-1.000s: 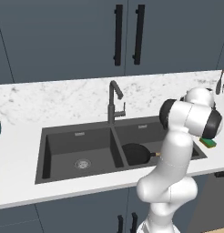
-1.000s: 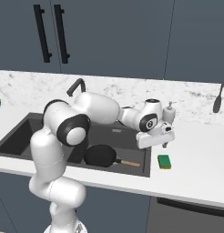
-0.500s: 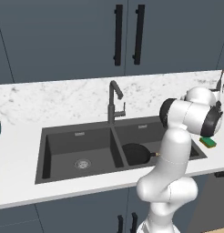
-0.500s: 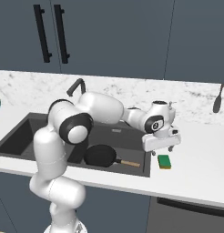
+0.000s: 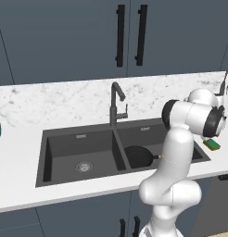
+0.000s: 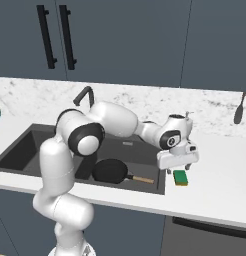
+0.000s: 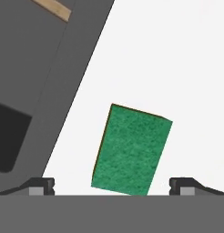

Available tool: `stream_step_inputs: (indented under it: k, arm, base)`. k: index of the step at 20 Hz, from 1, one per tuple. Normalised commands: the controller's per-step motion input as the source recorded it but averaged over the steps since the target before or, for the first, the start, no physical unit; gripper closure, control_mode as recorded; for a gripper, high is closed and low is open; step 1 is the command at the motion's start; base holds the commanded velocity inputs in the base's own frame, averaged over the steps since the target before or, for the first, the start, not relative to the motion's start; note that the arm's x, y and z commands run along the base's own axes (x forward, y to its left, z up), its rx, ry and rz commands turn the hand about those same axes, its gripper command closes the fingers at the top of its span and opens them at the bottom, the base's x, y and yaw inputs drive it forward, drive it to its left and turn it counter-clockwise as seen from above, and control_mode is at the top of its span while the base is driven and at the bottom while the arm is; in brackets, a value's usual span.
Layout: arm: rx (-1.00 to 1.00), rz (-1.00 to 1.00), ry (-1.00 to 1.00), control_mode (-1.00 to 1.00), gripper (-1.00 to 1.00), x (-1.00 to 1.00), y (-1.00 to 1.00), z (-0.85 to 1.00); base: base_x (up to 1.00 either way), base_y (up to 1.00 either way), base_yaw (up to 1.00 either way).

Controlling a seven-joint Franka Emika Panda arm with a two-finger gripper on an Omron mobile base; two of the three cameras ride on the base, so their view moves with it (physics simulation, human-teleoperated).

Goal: Pick the pan and sponge and place them into the sink. Then turn on the water.

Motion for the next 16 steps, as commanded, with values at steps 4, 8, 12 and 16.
stream_step_inputs:
  k: [4,8,12,16]
  arm:
    - [0.08,0.0,0.0,-1.0,-1.0,0.0,-0.1,-0.09]
    - [0.08,0.0,0.0,-1.0,-1.0,0.0,-0.12,-0.14]
    - [0.05,0.0,0.0,-1.0,-1.0,0.0,-0.04,-0.21]
    - [0.04,0.0,0.0,-1.0,-1.0,0.0,0.0,-0.27]
  base:
    - [0.0,0.0,0.0]
    - [0.0,0.0,0.0]
    - [0.0,0.0,0.0]
    - [0.0,0.0,0.0]
